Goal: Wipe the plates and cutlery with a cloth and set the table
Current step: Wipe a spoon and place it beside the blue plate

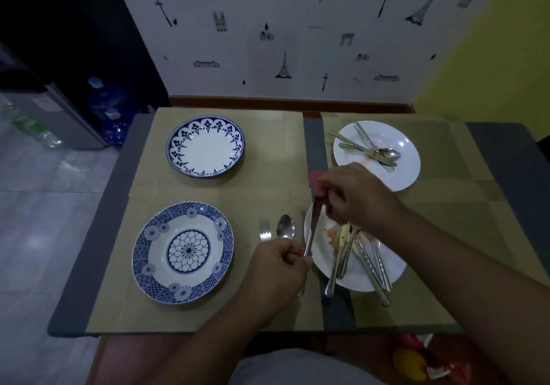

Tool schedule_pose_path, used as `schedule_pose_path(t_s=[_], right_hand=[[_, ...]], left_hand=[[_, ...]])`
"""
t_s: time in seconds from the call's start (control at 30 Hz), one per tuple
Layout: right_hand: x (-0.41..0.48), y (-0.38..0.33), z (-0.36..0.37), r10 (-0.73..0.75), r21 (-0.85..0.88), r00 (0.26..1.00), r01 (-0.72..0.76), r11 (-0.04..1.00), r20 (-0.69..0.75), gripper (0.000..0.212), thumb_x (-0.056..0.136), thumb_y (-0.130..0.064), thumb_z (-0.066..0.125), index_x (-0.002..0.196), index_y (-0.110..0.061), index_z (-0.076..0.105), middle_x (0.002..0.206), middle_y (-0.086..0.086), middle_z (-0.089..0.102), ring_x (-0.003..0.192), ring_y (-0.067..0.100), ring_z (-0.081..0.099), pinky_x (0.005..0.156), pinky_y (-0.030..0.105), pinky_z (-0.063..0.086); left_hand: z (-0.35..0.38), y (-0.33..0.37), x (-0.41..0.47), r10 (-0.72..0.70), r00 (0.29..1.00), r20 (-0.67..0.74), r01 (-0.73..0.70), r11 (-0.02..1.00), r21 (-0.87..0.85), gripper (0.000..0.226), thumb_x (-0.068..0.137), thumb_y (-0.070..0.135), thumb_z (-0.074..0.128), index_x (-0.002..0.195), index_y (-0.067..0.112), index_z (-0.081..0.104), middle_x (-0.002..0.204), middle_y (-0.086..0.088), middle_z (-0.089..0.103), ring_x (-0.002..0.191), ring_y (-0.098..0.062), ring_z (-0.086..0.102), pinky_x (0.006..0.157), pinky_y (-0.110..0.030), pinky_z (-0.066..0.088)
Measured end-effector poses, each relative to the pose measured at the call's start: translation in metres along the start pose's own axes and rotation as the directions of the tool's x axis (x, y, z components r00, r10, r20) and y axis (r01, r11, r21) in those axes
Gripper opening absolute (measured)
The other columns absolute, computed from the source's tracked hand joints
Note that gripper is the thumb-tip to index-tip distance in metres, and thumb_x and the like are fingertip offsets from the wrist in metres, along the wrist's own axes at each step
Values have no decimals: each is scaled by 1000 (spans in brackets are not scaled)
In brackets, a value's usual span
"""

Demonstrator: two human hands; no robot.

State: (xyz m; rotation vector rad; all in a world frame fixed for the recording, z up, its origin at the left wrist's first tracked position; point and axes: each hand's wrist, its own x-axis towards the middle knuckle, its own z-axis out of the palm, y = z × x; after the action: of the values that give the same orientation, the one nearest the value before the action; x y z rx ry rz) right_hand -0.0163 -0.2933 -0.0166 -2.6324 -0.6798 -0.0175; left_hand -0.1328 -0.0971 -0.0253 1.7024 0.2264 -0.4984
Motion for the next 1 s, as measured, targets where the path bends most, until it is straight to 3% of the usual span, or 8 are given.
schedule_pose_path(t_s=[0.1,0.27,0.43,0.57,0.63,0.73,0.87,1.0], right_hand=[[-4,-1,-3,-10,-17,999,9,1000,-34,17,82,-8,61,90,-21,68,84,-14,57,80,17,55,79,35,45],[-36,-30,13,-114,39,993,114,993,-14,18,82,-11,64,96,-19,72,99,-5,69,91,15,54,80,28,45],[-13,-2,5,50,-28,997,-52,998,-67,16,84,-10,63,94,-20,71,98,-2,68,89,20,52,78,35,45],[-15,9,-6,90,-36,991,-94,995,-101,17,83,-10,62,95,-19,71,95,-1,68,88,23,55,79,42,47],[-22,8,-5,96,-32,991,-99,995,-92,19,83,-12,63,99,-19,71,98,-2,68,90,22,55,80,41,47],[-30,4,1,69,-1,995,-69,998,-75,19,83,-13,61,99,-19,71,98,-3,68,89,21,57,82,43,47],[-41,-11,7,36,44,995,-33,999,-88,29,80,-11,68,109,-13,71,107,5,68,96,23,58,81,38,50],[-47,-28,15,-80,71,997,80,994,-8,30,84,-16,62,113,-15,69,108,0,70,98,20,57,85,39,50]], left_hand=[[2,6,-2,17,1000,-9,-17,1000,-8,12,91,6,66,83,10,73,53,9,50,50,-8,50,51,-24,47],[5,2,-1,42,998,-43,-41,999,32,13,90,8,65,78,9,69,61,-5,54,53,-13,54,53,-30,51],[8,0,-3,-19,998,-64,23,998,57,13,95,10,60,90,14,71,70,-3,65,64,-11,62,61,-25,52],[13,-1,-3,-50,993,-108,59,995,85,18,100,15,50,93,15,67,65,3,57,57,-5,51,53,-18,42],[13,0,1,-86,987,-138,92,995,41,20,101,20,49,90,16,65,63,5,53,51,-3,47,49,-17,39],[12,2,7,-101,977,-188,110,993,37,27,103,31,49,91,14,66,66,3,56,57,-8,50,53,-23,41],[12,1,14,-173,974,-149,160,983,-90,28,104,18,46,90,19,71,71,2,64,65,-9,56,59,-22,45],[15,0,14,-176,982,-73,160,969,-189,25,102,9,50,99,18,73,78,4,73,73,-8,66,64,-19,50]])
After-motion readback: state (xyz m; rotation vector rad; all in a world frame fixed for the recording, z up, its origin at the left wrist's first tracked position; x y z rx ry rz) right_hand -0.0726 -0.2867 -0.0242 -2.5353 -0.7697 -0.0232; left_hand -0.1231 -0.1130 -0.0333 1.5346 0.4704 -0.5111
